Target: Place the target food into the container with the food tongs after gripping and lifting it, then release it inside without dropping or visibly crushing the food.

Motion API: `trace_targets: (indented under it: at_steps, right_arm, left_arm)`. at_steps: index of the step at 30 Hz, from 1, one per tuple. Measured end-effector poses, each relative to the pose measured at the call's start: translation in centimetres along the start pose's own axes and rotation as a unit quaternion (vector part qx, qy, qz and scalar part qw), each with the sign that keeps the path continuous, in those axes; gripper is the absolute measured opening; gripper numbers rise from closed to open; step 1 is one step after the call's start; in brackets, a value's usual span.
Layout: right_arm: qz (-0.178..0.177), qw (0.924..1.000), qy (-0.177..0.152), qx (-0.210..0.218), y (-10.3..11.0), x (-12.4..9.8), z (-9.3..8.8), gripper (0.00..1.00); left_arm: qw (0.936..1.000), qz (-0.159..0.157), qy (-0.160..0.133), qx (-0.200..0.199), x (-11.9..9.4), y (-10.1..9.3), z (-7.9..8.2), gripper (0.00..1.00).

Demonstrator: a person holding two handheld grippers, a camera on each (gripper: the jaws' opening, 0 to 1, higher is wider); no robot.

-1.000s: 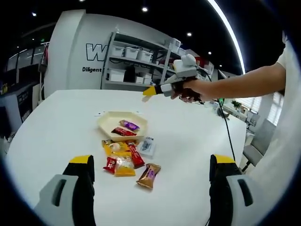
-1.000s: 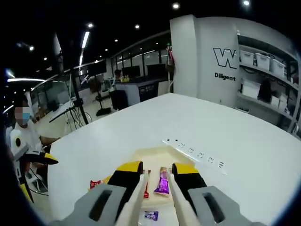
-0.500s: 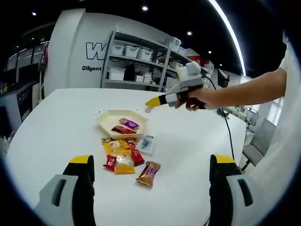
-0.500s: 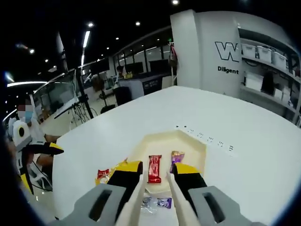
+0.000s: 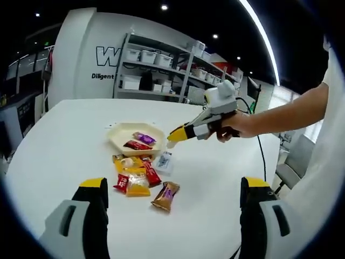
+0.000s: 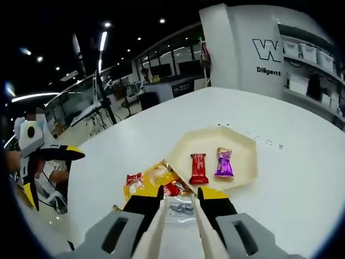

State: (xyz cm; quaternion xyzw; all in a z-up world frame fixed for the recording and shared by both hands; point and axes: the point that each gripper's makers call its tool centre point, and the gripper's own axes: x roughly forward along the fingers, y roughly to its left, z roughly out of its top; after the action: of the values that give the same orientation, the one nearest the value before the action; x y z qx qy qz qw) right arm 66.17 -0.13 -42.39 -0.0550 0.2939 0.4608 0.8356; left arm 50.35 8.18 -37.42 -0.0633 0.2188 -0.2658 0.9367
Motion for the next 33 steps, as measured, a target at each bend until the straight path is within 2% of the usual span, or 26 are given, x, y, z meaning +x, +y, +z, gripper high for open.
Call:
trace_targets:
  at_steps: [16, 23, 33]
  right_arm:
    - [0.015, 0.9995, 0.022, 0.014, 2.8, -0.3, -4.1, 0.21]
    - [0.024, 0.9992, 0.029, 0.014, 3.9, -0.4, -5.0, 0.21]
    - [0.045, 0.9983, 0.035, 0.009, 5.9, 0.1, -5.5, 0.21]
  left_arm:
    - [1.0000, -0.004, 0.004, -0.001, 0.2, -0.1, -0.4, 0.99]
    - [1.0000, -0.003, 0.005, -0.003, 0.3, -0.2, -0.4, 0.99]
    - [1.0000, -0.003, 0.005, -0.006, 0.2, -0.3, -0.7, 0.99]
